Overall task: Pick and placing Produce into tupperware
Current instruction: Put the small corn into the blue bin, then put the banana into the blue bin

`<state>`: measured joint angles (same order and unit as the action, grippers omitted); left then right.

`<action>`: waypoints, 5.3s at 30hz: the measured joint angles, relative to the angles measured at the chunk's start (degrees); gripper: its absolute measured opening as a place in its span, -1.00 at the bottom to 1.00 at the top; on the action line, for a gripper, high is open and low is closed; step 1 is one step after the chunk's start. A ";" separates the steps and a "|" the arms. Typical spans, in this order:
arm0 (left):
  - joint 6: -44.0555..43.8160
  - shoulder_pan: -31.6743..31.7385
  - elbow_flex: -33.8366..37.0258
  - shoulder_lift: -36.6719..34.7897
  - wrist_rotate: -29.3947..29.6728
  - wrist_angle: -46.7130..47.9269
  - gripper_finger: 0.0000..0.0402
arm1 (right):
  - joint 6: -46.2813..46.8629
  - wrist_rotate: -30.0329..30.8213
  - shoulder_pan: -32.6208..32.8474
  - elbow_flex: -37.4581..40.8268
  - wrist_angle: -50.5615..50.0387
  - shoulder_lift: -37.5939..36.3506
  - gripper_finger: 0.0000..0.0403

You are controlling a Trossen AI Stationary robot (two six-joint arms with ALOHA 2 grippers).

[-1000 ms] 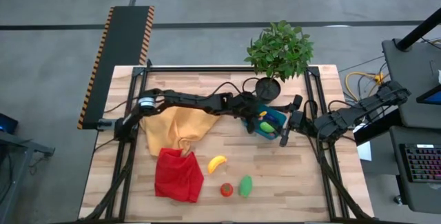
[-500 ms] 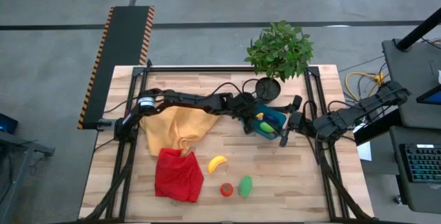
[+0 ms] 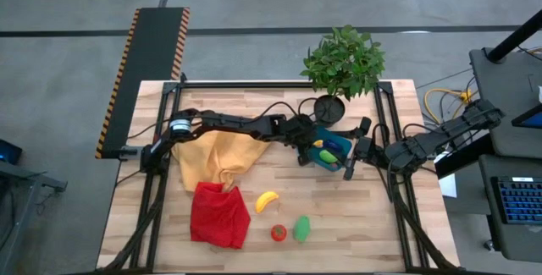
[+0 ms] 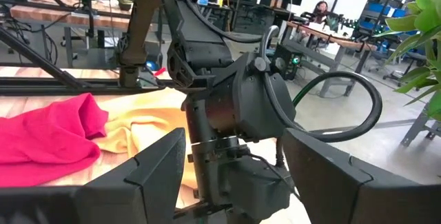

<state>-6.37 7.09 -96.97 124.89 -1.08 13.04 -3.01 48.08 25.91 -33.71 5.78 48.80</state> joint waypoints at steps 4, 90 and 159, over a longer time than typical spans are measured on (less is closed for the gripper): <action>0.79 -0.39 -0.20 -0.03 -3.13 0.00 -0.46 | -0.02 0.01 0.00 0.02 -0.02 0.00 0.18; -45.42 -26.68 9.34 -15.09 5.75 30.43 0.14 | -14.62 -0.02 -0.04 -0.57 2.62 -4.87 0.18; -39.60 -20.89 5.79 -4.60 6.38 36.49 -0.43 | -15.25 -0.02 -0.06 -0.46 2.19 -4.79 0.18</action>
<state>-45.97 -13.80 -91.17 120.29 5.30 49.53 -18.26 48.05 25.85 -34.17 7.97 44.01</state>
